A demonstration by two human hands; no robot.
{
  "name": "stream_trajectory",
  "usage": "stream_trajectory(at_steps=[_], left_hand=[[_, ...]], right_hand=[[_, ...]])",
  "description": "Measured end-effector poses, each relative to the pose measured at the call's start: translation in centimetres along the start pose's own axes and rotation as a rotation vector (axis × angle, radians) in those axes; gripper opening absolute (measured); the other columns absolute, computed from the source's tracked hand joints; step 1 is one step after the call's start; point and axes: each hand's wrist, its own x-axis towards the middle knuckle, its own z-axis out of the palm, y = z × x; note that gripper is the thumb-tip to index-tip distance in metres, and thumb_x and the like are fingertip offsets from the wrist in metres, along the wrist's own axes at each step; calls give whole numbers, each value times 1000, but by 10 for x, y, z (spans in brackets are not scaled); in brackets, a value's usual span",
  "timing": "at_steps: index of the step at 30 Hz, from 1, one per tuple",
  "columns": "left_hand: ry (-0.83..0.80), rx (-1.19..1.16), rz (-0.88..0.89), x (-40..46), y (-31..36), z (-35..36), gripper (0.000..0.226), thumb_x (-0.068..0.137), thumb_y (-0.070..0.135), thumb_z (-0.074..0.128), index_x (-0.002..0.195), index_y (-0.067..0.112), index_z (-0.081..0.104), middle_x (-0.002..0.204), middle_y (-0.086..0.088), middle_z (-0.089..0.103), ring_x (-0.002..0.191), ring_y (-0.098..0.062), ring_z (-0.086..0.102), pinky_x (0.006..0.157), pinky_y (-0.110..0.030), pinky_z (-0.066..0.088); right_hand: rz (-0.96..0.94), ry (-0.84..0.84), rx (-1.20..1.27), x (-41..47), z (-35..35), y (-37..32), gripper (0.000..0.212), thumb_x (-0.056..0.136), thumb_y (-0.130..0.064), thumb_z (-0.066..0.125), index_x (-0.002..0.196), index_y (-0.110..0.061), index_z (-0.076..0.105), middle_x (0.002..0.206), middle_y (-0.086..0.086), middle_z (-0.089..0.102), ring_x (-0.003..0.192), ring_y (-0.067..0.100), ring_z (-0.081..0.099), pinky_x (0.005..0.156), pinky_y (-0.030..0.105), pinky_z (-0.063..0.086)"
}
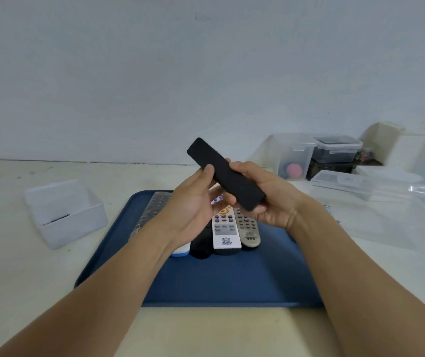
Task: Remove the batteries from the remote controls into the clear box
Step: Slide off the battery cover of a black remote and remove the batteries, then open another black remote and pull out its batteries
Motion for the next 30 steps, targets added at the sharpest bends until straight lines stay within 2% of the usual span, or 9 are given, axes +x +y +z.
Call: stream_trajectory(at_steps=[2, 4, 6, 8, 11, 18, 21, 25, 30], left_hand=[[101, 508, 70, 0, -3, -3, 32, 109, 23, 46, 139, 16, 55, 132, -1, 65, 108, -12, 66, 106, -39, 49], [108, 1103, 168, -3, -7, -10, 40, 103, 27, 55, 144, 28, 50, 145, 9, 55, 132, -8, 50, 115, -35, 39], [-23, 1410, 176, -5, -11, -17, 52, 99, 37, 60, 149, 30, 45, 156, 10, 42, 144, -9, 34, 119, -28, 25], [-129, 1559, 74, -5, -17, -22, 57, 101, 44, 53, 154, 30, 38, 164, 9, 29, 152, -10, 21, 125, -34, 15], [-172, 1669, -49, -5, -19, -20, 57, 104, 49, 39, 158, 33, 29, 168, 10, 20, 155, -10, 13, 125, -46, 11], [-175, 1681, -43, -6, -16, -20, 55, 105, 47, 39, 158, 33, 29, 167, 9, 23, 153, -12, 21, 125, -38, 11], [-163, 1683, -9, -6, -17, -18, 53, 104, 46, 40, 155, 32, 35, 163, 10, 32, 148, -14, 29, 122, -38, 18], [-163, 1700, 13, -6, -17, -17, 50, 104, 46, 40, 152, 30, 39, 157, 10, 40, 141, -14, 38, 118, -40, 25], [-182, 1733, -25, -6, -18, -19, 52, 105, 44, 37, 155, 31, 32, 164, 7, 30, 149, -13, 27, 122, -40, 17]], right_hand=[[-26, 233, -152, -9, -6, -12, 29, 95, -34, 58, 100, -6, 64, 60, 13, 60, 33, 9, 44, 28, 14, 21], [-17, 555, -526, -19, -17, -23, 27, 90, -33, 65, 89, -6, 66, 59, 12, 64, 33, 11, 52, 30, 14, 27], [87, 765, -945, -23, -29, -26, 30, 84, -34, 67, 72, -7, 63, 61, 13, 65, 36, 17, 56, 34, 17, 36], [207, 794, -1195, -20, -30, -20, 34, 84, -34, 67, 66, -6, 59, 60, 11, 62, 36, 19, 55, 38, 19, 40], [300, 748, -1346, -14, -24, -4, 33, 80, -33, 72, 66, -11, 53, 64, 6, 58, 42, 17, 53, 42, 22, 39], [407, 696, -1490, -13, -22, -2, 38, 79, -46, 75, 73, -13, 58, 74, 3, 61, 77, 25, 61, 70, 31, 49], [266, 688, -1411, -12, -13, -11, 42, 80, -50, 75, 82, -9, 67, 66, 2, 60, 64, 19, 58, 60, 27, 47], [396, 515, -1357, -9, 7, -5, 50, 77, -57, 75, 65, -11, 61, 45, -1, 63, 25, 5, 47, 43, 22, 38], [374, 532, -1222, -7, 7, 1, 39, 76, -44, 81, 68, -11, 60, 49, 1, 62, 37, 12, 51, 40, 18, 38]])
